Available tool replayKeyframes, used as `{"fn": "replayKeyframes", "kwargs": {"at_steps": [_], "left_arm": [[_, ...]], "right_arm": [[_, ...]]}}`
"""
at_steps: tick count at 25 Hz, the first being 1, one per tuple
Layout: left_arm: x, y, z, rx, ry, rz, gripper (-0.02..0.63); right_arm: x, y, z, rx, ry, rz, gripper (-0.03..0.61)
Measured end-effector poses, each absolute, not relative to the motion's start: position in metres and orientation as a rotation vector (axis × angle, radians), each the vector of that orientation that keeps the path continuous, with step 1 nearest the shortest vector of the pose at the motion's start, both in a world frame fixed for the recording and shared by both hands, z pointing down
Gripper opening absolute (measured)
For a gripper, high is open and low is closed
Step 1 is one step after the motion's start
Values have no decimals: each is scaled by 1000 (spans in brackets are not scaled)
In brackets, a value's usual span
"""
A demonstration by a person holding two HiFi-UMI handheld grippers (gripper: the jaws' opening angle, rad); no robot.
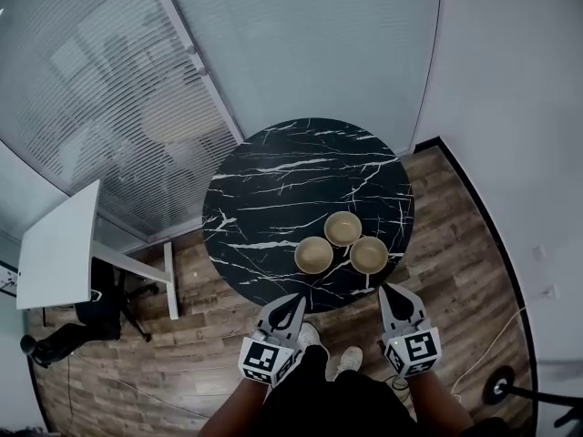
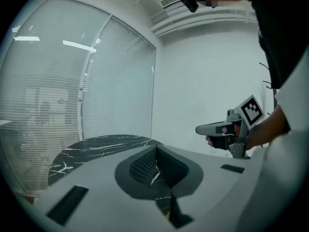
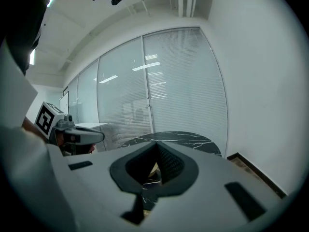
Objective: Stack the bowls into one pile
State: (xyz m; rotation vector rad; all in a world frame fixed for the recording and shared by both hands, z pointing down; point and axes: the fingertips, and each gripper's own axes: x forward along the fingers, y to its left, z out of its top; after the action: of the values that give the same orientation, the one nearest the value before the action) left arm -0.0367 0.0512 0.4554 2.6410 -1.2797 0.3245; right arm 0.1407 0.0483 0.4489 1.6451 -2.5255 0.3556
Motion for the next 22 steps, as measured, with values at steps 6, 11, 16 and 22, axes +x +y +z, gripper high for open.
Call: {"fn": "replayKeyframes", "kwargs": {"at_steps": [6,11,16,22], "left_arm": [[-53,4,449,2664,-1240,302,14],[-57,-20,462,2686,-1155,291,14],[-47,-32,473,2728,-1043,305,14],[-33,-44,495,2694,-991,356,14]], "right_arm": [[116,8,458,1652,-2490,344,11],[105,-12,473,1666,-2426,378,11],[122,-13,494,1723,-2310,429,11],[152,-20,524,1730,-2204,523,11]]}}
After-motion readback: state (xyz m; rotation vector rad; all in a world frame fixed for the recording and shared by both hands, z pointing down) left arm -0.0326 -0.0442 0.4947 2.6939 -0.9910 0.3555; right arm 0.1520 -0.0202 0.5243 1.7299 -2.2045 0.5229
